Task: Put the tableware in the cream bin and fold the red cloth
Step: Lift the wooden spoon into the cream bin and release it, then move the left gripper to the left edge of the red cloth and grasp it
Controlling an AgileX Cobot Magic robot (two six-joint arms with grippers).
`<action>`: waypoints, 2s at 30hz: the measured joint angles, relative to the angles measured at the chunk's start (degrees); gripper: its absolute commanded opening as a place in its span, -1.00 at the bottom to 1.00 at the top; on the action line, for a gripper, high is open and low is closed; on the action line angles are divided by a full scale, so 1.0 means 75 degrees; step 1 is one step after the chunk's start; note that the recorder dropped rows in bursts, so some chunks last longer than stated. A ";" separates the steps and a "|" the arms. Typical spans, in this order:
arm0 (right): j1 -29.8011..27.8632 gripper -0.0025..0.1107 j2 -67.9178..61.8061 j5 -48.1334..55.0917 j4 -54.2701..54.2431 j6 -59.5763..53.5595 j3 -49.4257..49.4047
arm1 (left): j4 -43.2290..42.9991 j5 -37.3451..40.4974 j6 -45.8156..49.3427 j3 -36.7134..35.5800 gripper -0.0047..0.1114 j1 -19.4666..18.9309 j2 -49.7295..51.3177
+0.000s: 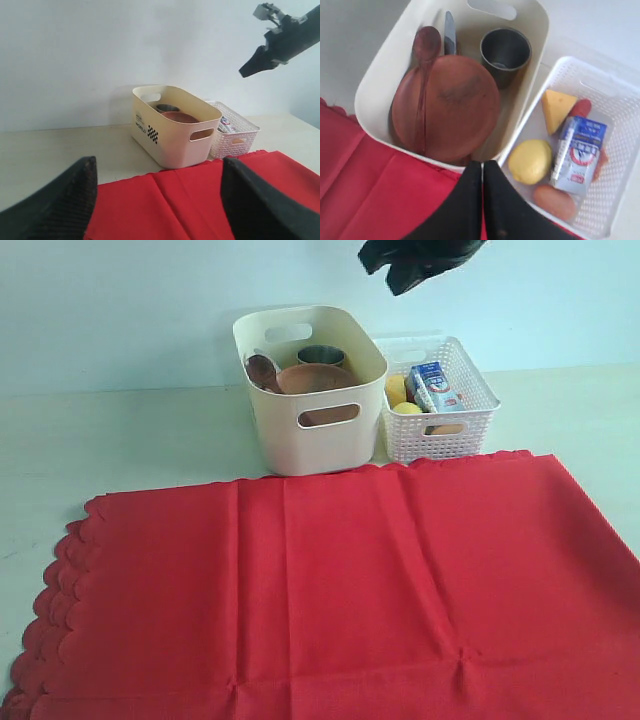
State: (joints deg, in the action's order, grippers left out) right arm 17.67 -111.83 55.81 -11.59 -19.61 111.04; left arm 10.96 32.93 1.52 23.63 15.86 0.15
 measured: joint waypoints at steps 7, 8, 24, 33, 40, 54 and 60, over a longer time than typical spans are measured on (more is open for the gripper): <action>-0.0325 -0.96 0.2225 -0.0727 0.0112 0.0197 -0.2640 | 0.0000 0.0000 -0.0149 0.0000 0.24 0.0000 0.0434; -0.0359 -0.96 0.2615 -0.0926 0.0133 0.0197 -0.3130 | 0.0000 0.0000 -0.0202 0.0000 0.24 0.0000 0.0553; -0.0464 -0.96 0.8683 -0.2857 0.0172 0.1040 -0.8373 | 0.0316 -0.0065 -0.0202 0.0152 0.13 0.0000 0.3396; -0.0464 -0.96 1.1572 -0.2438 0.0515 0.1521 -0.9628 | 0.0333 0.0100 -0.0202 0.0532 0.13 0.0000 0.5874; -0.0464 -0.96 1.3599 -0.1844 0.0621 0.1907 -1.0500 | 0.0495 0.0291 -0.0319 0.0812 0.21 -0.0306 0.8159; -0.0464 -0.96 1.4875 -0.1346 0.0621 0.1955 -1.0741 | 0.2740 0.0450 0.1841 0.1224 0.24 -0.2445 1.1078; -0.0464 -0.96 1.4875 -0.1346 0.0543 0.1955 -1.0741 | 0.2806 0.0459 0.2113 0.1574 0.36 -0.2531 1.2138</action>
State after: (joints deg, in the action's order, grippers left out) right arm 14.19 -0.27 45.71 -7.52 -4.95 30.48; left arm 32.01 36.37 17.36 35.44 -3.13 91.19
